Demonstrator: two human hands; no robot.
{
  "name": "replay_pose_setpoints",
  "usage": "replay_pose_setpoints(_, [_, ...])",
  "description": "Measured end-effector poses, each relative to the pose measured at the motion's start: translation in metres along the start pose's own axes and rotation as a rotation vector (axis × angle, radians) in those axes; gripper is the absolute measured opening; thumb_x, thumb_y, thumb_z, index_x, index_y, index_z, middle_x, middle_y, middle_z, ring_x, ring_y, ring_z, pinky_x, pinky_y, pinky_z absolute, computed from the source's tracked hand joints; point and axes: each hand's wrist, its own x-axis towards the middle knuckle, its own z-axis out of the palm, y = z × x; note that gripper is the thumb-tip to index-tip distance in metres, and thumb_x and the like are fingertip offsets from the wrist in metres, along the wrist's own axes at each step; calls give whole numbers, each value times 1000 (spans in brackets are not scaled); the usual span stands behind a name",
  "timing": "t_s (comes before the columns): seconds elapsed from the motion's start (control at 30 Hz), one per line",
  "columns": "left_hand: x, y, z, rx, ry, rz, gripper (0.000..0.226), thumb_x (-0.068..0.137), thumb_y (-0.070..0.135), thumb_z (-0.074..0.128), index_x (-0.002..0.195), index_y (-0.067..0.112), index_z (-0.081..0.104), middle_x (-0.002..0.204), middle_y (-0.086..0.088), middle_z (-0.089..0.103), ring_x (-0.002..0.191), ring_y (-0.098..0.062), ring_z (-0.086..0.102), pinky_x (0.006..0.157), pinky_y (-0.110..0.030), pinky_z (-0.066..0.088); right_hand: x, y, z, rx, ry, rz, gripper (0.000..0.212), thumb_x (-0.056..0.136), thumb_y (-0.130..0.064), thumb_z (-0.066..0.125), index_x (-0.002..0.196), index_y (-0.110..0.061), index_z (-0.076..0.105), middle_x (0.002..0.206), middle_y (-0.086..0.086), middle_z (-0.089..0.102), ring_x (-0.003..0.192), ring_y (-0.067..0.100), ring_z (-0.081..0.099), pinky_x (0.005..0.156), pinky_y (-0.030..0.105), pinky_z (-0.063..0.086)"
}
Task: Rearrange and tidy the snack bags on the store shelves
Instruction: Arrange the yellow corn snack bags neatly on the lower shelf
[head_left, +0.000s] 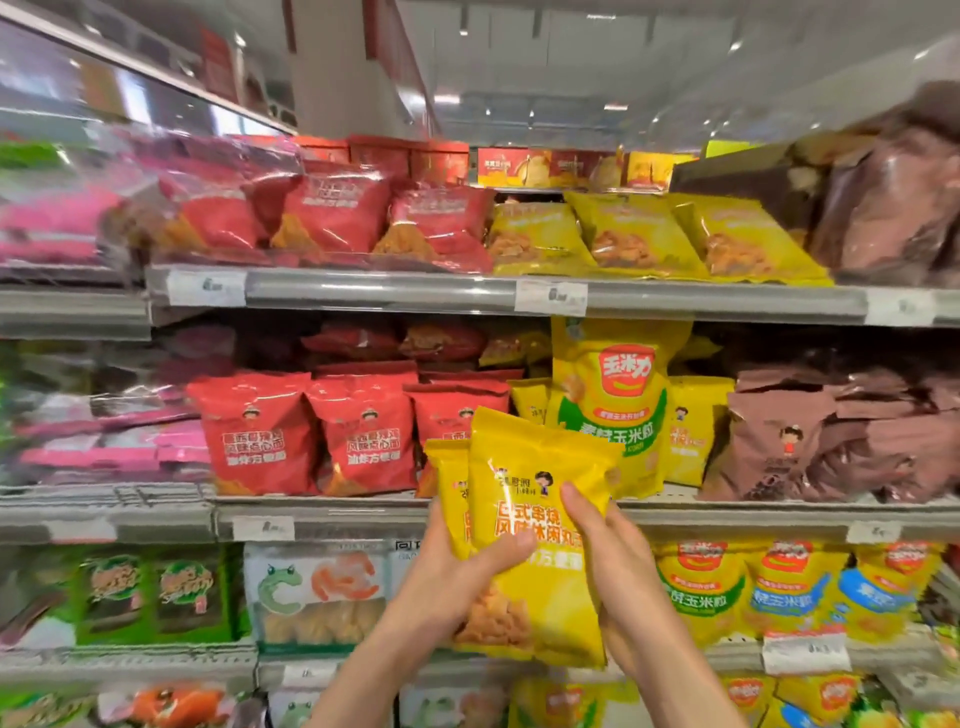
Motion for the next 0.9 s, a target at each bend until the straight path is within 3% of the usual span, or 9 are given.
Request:
replay_pose_setpoints(0.1, [15,7,8,-8,-29,27,94,56,40,93,136,35,44,117,8,76,108,-17,74,98,-44,58,16,-9,-4,-26,-8,-69,125,40,-86,84,149,-33,51,140,-4,66,124,23,65,106,51,52])
replay_pose_setpoints(0.2, [33,8,18,21,1,57,96,58,38,95,140,32,44,118,9,76,109,-15,74,99,-45,57,29,-25,-8,-26,-48,-120,122,59,-76,83,159,-25,36,155,-5,49,132,18,56,111,46,48])
replay_pose_setpoints(0.3, [52,8,32,24,69,86,94,60,35,97,139,31,47,114,11,77,105,-13,75,97,-44,57,50,-34,-17,-59,-84,-149,133,48,-83,82,158,-25,37,151,-3,55,132,21,58,112,51,48])
replay_pose_setpoints(0.4, [69,2,49,-30,126,71,93,55,37,93,137,28,51,113,6,78,101,-18,76,88,-43,61,68,-46,-25,-127,-164,-190,96,65,-78,77,145,-31,53,141,-10,63,127,13,62,111,44,49])
replay_pose_setpoints(0.5, [80,-3,61,-33,197,82,92,59,38,95,138,33,48,114,9,77,103,-15,76,91,-45,60,92,-62,-42,-282,-144,-336,74,83,-66,63,144,-26,51,141,-9,58,123,2,58,101,22,46])
replay_pose_setpoints(0.57, [88,-5,63,-22,268,97,91,61,34,97,138,33,48,114,11,77,102,-13,75,94,-49,59,118,-73,-56,-378,-6,-430,76,82,-64,63,145,-23,48,143,-3,56,124,7,58,97,21,45])
replay_pose_setpoints(0.67, [94,-6,65,3,305,107,96,56,36,98,137,34,47,112,11,77,101,-13,75,89,-47,61,156,-84,-79,-572,184,-461,91,83,-62,72,154,-19,36,150,4,43,137,21,48,111,38,41])
replay_pose_setpoints(0.77, [95,-7,66,36,319,136,89,60,30,90,138,32,46,111,12,77,99,-9,75,84,-32,60,179,-95,-90,-666,141,-392,115,73,-68,79,161,-18,24,161,6,33,149,26,36,120,52,35])
replay_pose_setpoints(0.9, [94,-8,64,50,327,148,95,60,32,98,140,29,46,109,18,76,96,-5,75,85,-33,59,193,-105,-90,-709,68,-349,129,62,-70,84,162,-17,22,163,7,34,152,28,32,121,55,35])
